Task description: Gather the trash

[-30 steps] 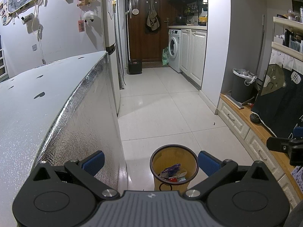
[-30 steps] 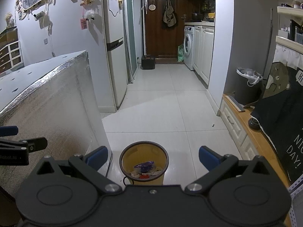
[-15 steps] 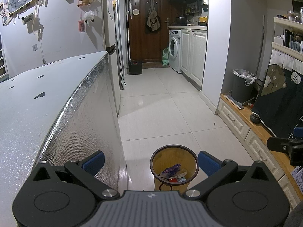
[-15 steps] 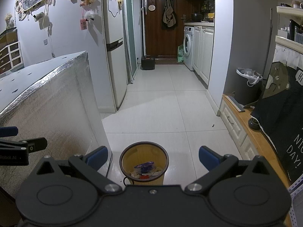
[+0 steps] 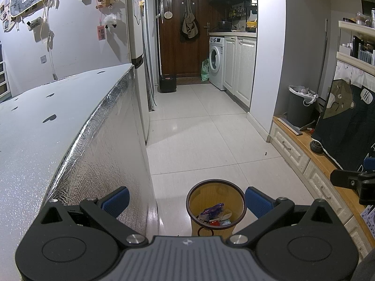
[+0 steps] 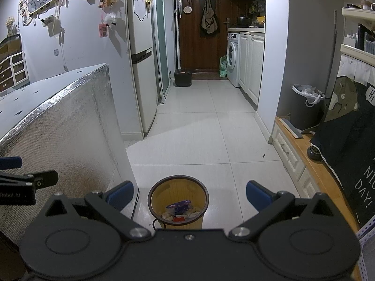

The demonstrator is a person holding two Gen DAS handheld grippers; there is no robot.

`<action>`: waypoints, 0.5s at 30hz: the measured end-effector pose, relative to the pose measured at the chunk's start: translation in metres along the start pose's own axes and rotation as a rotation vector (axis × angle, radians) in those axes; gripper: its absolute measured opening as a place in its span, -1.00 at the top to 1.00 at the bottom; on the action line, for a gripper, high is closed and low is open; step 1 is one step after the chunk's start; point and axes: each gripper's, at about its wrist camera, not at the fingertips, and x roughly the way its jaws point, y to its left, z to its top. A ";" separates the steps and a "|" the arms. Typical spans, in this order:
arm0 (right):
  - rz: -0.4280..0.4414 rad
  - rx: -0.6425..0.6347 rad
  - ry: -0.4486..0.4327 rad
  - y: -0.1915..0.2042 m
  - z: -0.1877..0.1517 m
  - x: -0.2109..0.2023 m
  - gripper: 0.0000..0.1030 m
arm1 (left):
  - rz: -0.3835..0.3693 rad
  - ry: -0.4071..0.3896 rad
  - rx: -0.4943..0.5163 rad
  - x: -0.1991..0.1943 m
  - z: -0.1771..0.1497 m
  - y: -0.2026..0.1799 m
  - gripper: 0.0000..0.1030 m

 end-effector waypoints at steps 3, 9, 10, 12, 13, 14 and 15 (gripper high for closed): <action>0.000 -0.001 0.000 0.001 0.001 -0.001 -1.00 | 0.001 0.000 0.000 0.000 0.000 0.000 -1.00; 0.000 0.000 0.000 0.001 0.001 -0.001 -1.00 | 0.001 -0.005 0.000 0.000 0.001 0.001 -1.00; 0.000 0.000 -0.001 0.001 0.001 -0.001 -1.00 | 0.002 -0.006 -0.001 0.000 0.002 0.001 -1.00; 0.000 0.001 -0.001 0.001 0.001 -0.001 -1.00 | 0.003 -0.009 -0.001 0.000 0.003 0.002 -1.00; 0.000 0.000 -0.001 0.001 0.001 -0.001 -1.00 | 0.004 -0.009 -0.001 0.000 0.004 0.002 -1.00; 0.001 0.000 -0.001 0.001 0.001 -0.001 -1.00 | 0.005 -0.009 -0.001 0.000 0.005 0.003 -1.00; 0.001 0.000 -0.001 0.001 0.001 -0.001 -1.00 | 0.006 -0.008 -0.001 0.001 0.005 0.003 -1.00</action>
